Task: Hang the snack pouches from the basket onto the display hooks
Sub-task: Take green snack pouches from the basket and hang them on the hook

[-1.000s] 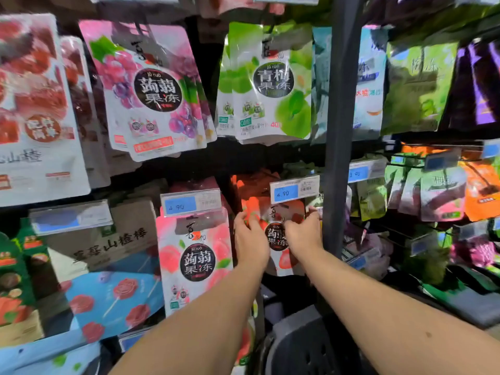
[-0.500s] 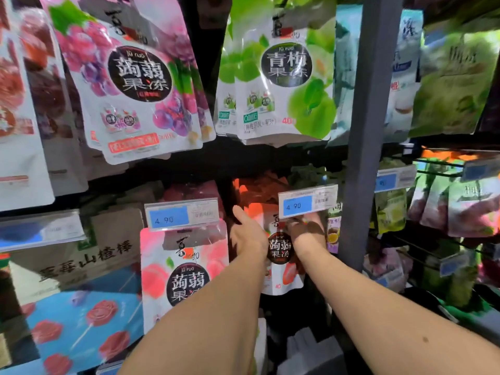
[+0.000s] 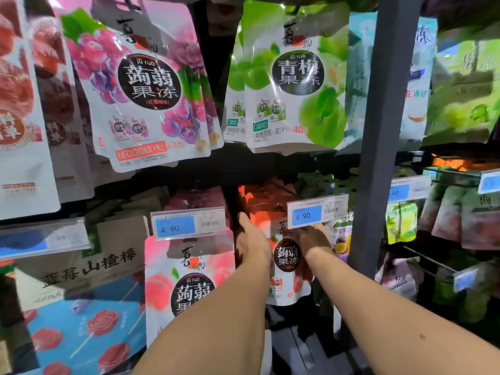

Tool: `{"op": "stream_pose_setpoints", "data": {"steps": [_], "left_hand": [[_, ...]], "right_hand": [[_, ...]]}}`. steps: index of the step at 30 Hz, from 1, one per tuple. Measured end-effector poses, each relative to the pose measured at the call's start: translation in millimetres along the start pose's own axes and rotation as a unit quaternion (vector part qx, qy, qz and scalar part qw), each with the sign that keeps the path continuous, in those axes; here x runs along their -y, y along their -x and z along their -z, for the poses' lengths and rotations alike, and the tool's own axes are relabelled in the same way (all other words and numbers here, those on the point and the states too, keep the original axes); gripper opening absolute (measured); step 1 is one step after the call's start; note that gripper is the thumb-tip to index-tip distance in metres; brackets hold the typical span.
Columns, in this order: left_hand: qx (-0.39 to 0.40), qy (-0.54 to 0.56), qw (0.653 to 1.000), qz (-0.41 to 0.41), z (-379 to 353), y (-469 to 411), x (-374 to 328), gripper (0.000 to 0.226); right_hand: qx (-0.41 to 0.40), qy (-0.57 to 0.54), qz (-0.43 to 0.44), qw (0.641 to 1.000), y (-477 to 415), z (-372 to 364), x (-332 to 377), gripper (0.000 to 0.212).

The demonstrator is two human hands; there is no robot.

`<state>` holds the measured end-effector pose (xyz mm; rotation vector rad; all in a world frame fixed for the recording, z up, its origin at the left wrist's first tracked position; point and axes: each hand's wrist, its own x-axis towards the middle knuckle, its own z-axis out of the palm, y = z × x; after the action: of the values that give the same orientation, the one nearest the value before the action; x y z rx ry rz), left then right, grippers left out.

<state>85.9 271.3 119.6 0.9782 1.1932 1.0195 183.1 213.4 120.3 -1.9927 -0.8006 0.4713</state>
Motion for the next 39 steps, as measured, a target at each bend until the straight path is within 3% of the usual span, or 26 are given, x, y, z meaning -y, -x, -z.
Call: {"op": "stream_pose_setpoints", "data": {"steps": [3, 6, 9, 13, 18, 21, 22, 25, 29, 39], "left_hand": [[0.006, 0.003, 1.0, -0.005, 3, 9, -4, 0.076], [-0.001, 0.003, 1.0, -0.029, 2, 13, 0, 0.073], [-0.013, -0.006, 0.999, -0.052, 0, 18, 4, 0.066], [-0.019, -0.007, 0.998, -0.058, 4, 29, 1, 0.06], [-0.027, -0.026, 0.995, -0.097, 5, 34, -9, 0.059], [-0.023, -0.083, 0.987, -0.133, 0, 31, -8, 0.021], [-0.029, -0.088, 0.987, -0.132, -2, 31, -8, 0.017], [-0.04, -0.067, 0.99, -0.114, -5, 34, -8, 0.022], [-0.038, -0.028, 0.991, -0.123, -4, 40, -8, 0.018], [-0.02, 0.01, 0.981, -0.191, 3, 45, 10, 0.022]], "right_hand": [[-0.045, -0.126, -0.024, 0.991, 4, -2, 0, 0.027], [-0.063, -0.269, -0.051, 0.96, 10, -6, -3, 0.016], [-0.088, -0.333, -0.047, 0.937, 18, -13, -7, 0.012], [-0.106, -0.331, -0.016, 0.937, 26, -15, -5, 0.016], [-0.141, -0.322, 0.024, 0.936, 21, -19, -16, 0.039], [-0.137, -0.336, 0.029, 0.931, 42, -16, -8, 0.035], [-0.138, -0.355, 0.019, 0.925, 44, -17, -6, 0.033], [-0.142, -0.402, -0.018, 0.905, 41, -16, -9, 0.021], [-0.154, -0.399, -0.022, 0.904, 40, -12, -12, 0.009], [-0.156, -0.41, -0.041, 0.898, 52, -8, -15, 0.024]]}}
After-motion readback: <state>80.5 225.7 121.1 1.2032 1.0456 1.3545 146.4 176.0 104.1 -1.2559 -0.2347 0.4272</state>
